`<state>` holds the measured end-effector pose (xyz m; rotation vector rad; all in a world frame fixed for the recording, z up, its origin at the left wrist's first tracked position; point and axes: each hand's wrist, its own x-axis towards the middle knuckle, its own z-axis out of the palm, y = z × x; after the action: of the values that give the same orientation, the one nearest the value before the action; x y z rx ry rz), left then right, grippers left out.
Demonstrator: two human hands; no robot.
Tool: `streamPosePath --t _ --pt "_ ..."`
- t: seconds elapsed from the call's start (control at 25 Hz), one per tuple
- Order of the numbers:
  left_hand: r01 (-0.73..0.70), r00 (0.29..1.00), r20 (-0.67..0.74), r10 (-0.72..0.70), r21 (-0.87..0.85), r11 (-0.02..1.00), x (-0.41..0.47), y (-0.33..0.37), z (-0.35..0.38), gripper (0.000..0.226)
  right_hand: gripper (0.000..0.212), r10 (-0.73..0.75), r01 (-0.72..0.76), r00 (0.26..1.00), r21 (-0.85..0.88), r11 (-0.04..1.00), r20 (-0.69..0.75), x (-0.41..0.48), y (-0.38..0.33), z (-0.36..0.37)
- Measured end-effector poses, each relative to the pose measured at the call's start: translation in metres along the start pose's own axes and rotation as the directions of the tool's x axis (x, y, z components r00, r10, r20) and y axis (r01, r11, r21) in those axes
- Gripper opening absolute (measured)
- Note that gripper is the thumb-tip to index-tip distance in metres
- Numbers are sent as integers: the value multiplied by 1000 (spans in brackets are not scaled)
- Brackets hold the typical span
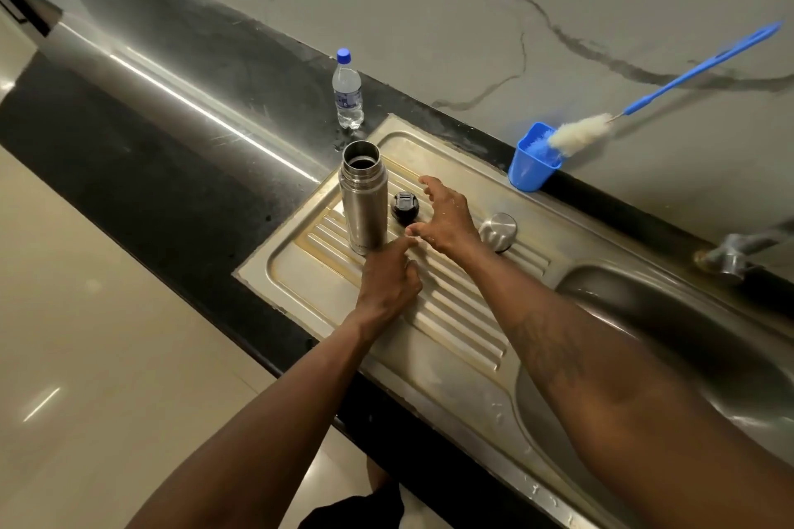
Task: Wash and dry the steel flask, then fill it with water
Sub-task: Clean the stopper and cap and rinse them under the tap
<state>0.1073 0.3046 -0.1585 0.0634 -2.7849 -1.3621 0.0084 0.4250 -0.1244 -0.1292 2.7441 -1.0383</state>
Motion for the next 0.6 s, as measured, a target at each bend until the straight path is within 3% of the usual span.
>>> streamPosePath --t 0.16,0.24,0.32,0.4,0.52,0.6 --pt "-26 1000 10 26 17 1000 7 17 14 44 63 -207 157 972 -352 923 -110 -21 13 -36" --pt "-43 999 1 43 35 998 11 31 25 46 60 -147 81 984 -469 880 -105 -32 28 -56" --pt "-42 999 19 41 18 999 13 46 36 48 62 -8 3 1000 -511 859 -7 -44 45 -71" --pt "-33 997 66 32 18 999 15 61 47 51 54 44 -29 999 -461 887 22 -57 62 -77" --pt "-18 994 111 11 59 998 17 80 63 50 32 64 -93 993 -314 945 -104 -75 79 -86" --pt "63 992 113 -62 -9 998 16 96 72 48 44 191 -205 967 -71 976 -171 -88 90 -98"
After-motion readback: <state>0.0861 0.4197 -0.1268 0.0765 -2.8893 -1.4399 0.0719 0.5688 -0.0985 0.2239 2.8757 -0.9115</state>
